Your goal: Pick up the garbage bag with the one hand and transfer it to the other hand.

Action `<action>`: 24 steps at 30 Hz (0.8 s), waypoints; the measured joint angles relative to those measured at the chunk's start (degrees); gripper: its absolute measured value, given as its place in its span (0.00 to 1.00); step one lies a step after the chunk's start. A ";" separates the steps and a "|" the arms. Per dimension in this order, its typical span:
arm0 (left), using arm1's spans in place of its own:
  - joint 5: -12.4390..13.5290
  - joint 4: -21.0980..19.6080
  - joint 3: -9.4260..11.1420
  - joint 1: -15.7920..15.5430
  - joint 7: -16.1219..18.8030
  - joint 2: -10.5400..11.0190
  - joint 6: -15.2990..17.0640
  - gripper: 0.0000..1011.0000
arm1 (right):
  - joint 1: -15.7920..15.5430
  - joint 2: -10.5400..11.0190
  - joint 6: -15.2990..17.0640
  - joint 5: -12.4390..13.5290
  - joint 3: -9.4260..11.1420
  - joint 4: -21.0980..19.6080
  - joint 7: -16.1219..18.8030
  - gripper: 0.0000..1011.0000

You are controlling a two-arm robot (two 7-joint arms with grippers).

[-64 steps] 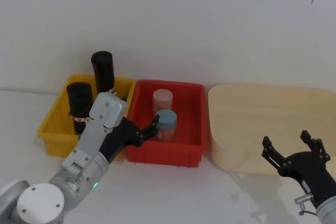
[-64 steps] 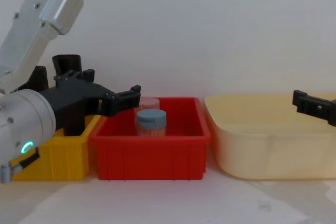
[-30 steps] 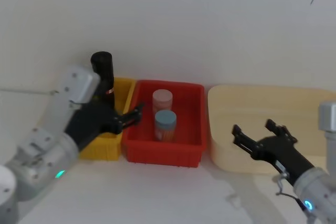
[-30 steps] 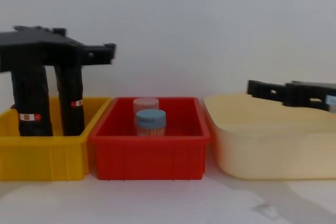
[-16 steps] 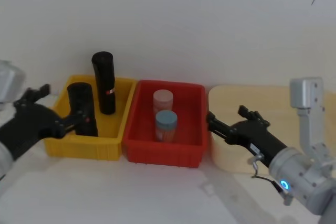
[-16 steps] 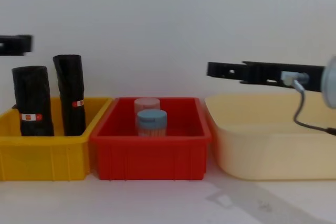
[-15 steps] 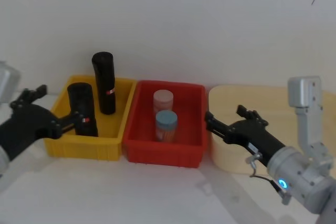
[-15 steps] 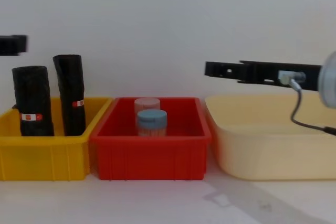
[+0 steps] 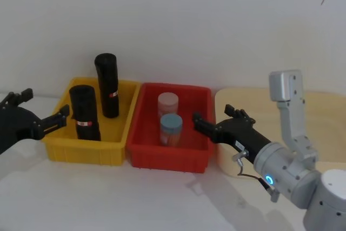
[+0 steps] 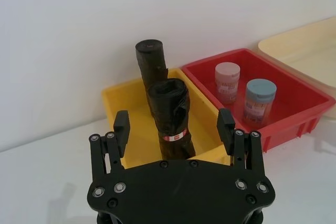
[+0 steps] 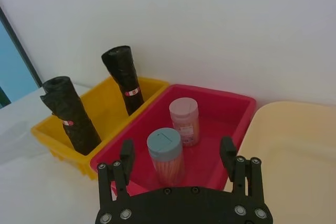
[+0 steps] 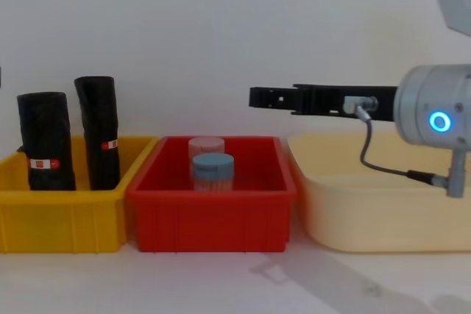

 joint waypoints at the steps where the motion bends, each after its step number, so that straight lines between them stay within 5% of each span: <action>1: -0.12 0.66 0.25 -0.48 -0.39 0.03 -0.15 0.99 | 0.30 -0.19 0.04 -0.23 -0.27 0.35 0.00 0.99; 14: -1.42 12.76 6.02 -9.84 -5.93 -1.14 -2.51 0.99 | 2.08 -1.46 -0.13 -2.06 -1.88 2.82 0.00 0.99; 24: -2.68 18.29 8.41 -14.09 -8.82 -1.92 -3.53 0.99 | 2.74 -2.05 -0.41 -3.66 -2.63 3.65 -0.29 0.99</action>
